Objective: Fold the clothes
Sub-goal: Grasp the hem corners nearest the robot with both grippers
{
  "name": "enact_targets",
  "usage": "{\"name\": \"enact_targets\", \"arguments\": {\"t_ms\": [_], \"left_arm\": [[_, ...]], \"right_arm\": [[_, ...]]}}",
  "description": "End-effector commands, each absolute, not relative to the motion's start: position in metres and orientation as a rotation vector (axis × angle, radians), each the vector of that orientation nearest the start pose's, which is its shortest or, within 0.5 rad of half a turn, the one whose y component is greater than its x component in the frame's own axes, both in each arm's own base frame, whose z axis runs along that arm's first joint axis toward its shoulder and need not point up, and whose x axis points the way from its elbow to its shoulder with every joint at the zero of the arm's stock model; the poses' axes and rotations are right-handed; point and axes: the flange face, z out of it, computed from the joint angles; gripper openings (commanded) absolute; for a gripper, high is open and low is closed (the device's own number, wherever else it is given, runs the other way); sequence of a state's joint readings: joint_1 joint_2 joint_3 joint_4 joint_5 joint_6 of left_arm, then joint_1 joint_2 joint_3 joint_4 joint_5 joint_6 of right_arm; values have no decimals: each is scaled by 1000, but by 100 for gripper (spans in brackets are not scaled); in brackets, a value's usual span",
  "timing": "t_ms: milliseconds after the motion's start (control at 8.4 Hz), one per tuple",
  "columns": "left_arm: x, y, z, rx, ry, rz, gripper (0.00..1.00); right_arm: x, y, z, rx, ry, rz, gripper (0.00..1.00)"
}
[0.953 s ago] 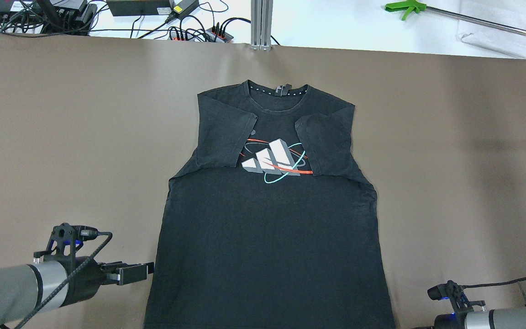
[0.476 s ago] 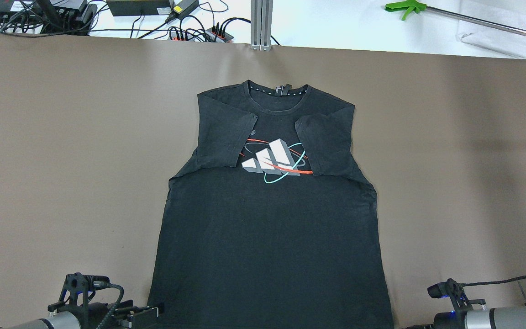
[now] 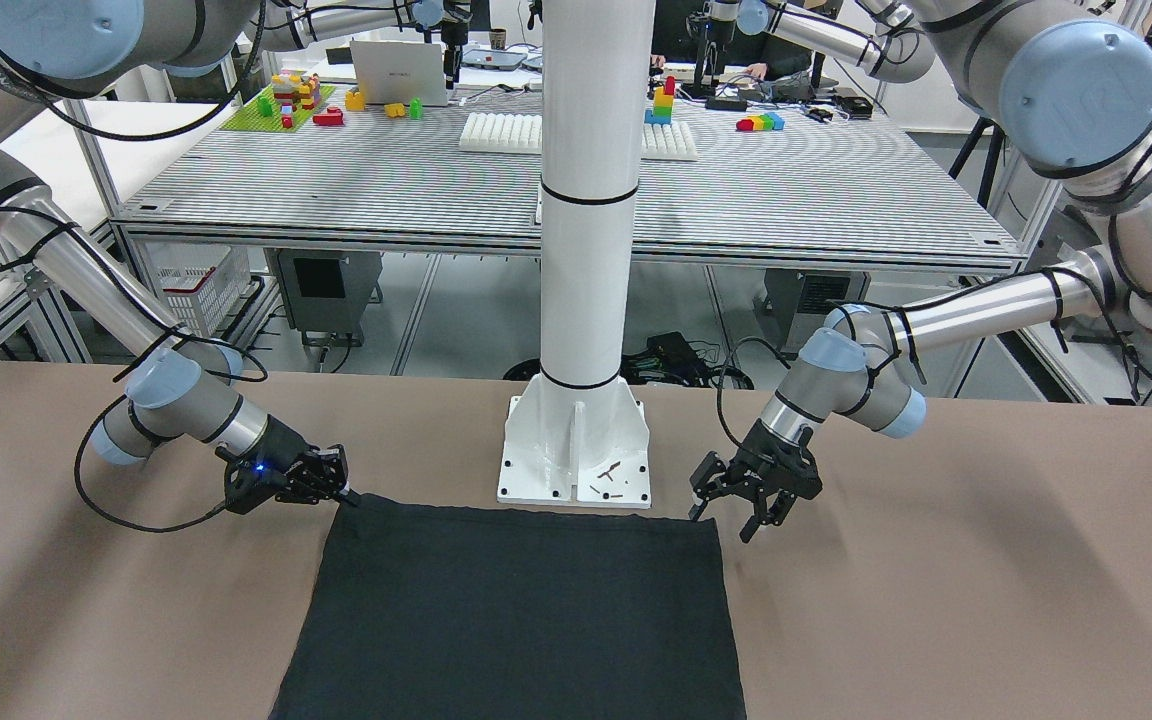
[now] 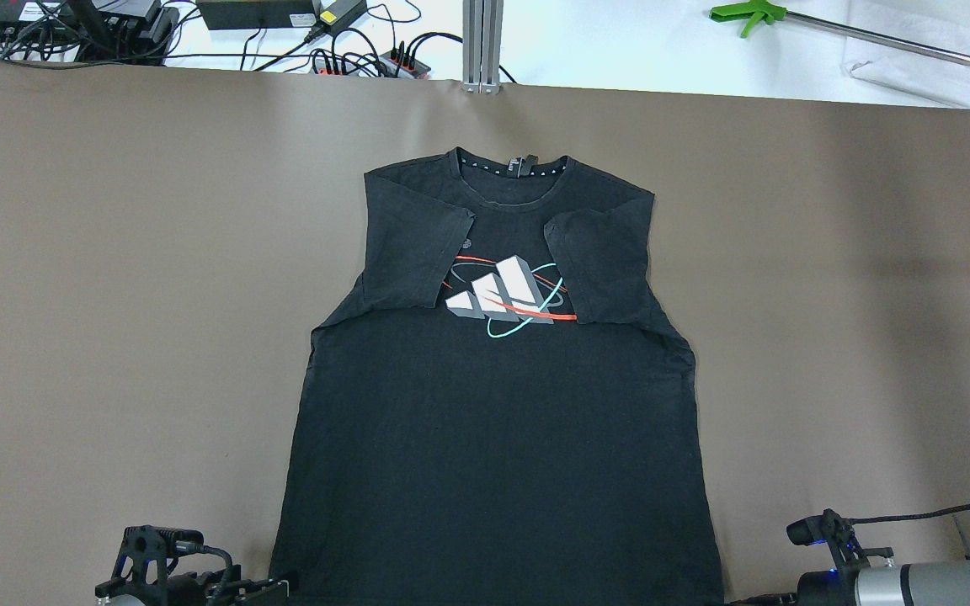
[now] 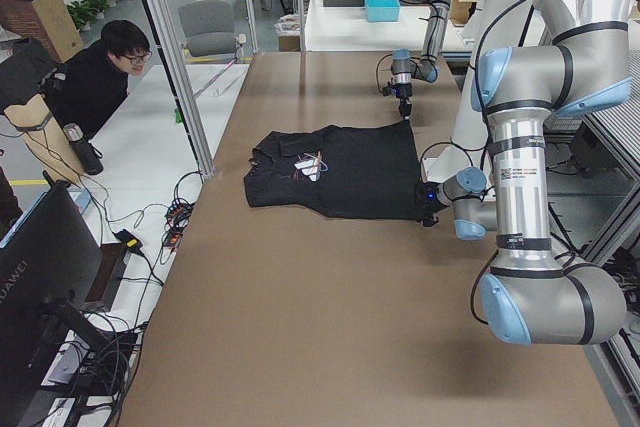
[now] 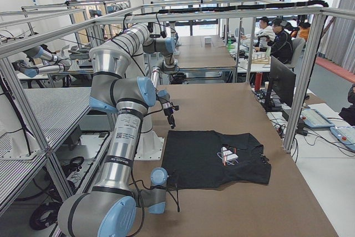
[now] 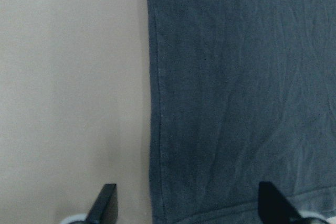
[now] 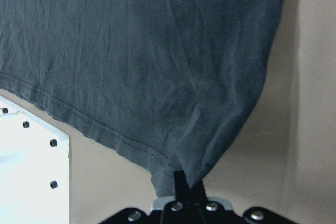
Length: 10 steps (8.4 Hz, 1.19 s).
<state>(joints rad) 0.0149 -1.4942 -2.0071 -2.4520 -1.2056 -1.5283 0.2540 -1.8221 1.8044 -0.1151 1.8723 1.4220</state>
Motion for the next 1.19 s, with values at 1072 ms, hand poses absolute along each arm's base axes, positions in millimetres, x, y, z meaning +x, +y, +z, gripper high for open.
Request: {"name": "enact_targets", "arguments": {"t_ms": [1072], "left_arm": [[480, -140, 395, 361, 1200, -165, 64]], "right_arm": [[-358, -200, 492, 46, -1451, -131, 0]]}}
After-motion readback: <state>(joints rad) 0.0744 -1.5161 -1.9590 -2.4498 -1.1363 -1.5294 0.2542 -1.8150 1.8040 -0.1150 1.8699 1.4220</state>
